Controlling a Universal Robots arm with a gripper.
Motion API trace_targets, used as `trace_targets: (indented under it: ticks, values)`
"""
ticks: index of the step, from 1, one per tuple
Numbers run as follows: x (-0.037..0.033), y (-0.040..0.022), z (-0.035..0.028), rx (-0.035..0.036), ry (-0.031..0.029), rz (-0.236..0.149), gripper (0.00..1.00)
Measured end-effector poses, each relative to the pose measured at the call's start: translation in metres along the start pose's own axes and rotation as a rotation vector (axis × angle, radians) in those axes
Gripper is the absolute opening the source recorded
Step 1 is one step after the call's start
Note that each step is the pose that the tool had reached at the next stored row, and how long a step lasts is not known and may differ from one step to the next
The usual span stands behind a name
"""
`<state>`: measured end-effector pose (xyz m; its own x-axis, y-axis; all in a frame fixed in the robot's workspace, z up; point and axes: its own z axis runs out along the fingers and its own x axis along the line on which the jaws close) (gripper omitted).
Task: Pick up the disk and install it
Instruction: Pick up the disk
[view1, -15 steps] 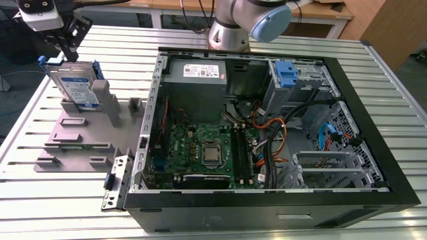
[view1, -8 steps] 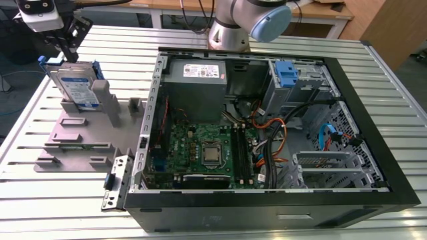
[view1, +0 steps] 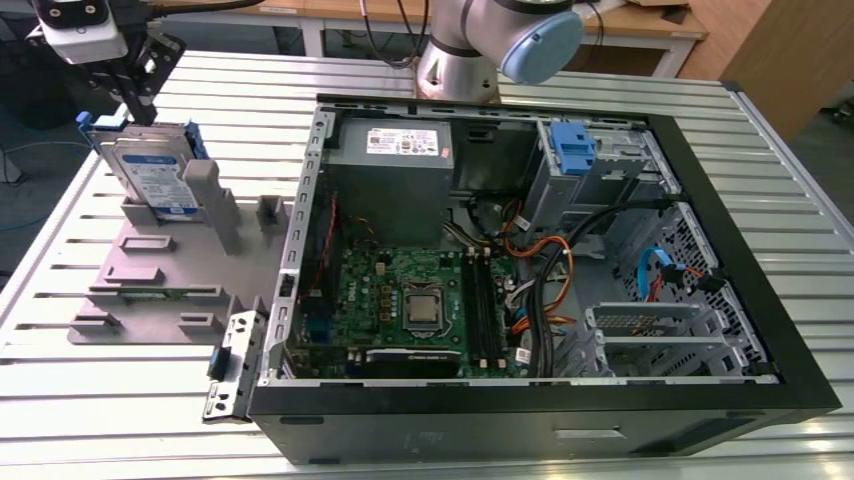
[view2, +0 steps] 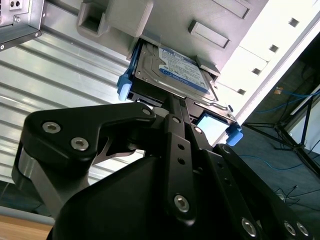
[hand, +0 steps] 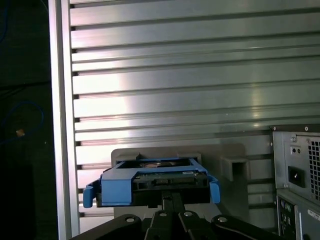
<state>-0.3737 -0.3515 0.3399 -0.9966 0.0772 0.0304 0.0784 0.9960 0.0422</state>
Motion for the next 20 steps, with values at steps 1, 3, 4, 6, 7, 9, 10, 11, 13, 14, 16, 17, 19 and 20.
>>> trace_targets:
  ticks: [1, 3, 4, 6, 7, 9, 10, 11, 13, 14, 16, 17, 19, 20]
  values:
    - [0.0000, 0.0000, 0.0000, 0.0001, 0.0002, -0.006, 0.11]
    - [0.0001, 0.0000, 0.0001, -0.0003, 0.0013, -0.028, 0.11]
    - [0.0000, 0.0000, 0.0002, -0.0001, 0.0017, -0.044, 0.11]
    - [0.0000, 0.0000, 0.0003, 0.0007, 0.0033, -0.076, 0.11]
    - [0.0000, 0.0000, 0.0004, 0.0012, 0.0040, -0.093, 0.11]
    - [0.0000, 0.0000, 0.0005, 0.0023, 0.0056, -0.128, 0.11]
    - [0.0000, -0.0001, 0.0006, 0.0028, 0.0063, -0.145, 0.11]
    - [0.0000, -0.0001, 0.0008, 0.0032, 0.0070, -0.163, 0.11]
    - [0.0000, 0.0000, 0.0009, 0.0043, 0.0086, -0.197, 0.11]
    - [0.0000, 0.0000, 0.0010, 0.0048, 0.0093, -0.214, 0.11]
    - [0.0000, -0.0001, 0.0011, 0.0058, 0.0107, -0.249, 0.11]
    - [-0.0001, -0.0001, 0.0012, 0.0064, 0.0115, -0.266, 0.11]
    - [-0.0001, -0.0001, 0.0014, 0.0074, 0.0131, -0.302, 0.11]
    - [0.0000, -0.0001, 0.0014, 0.0080, 0.0138, -0.320, 0.11]
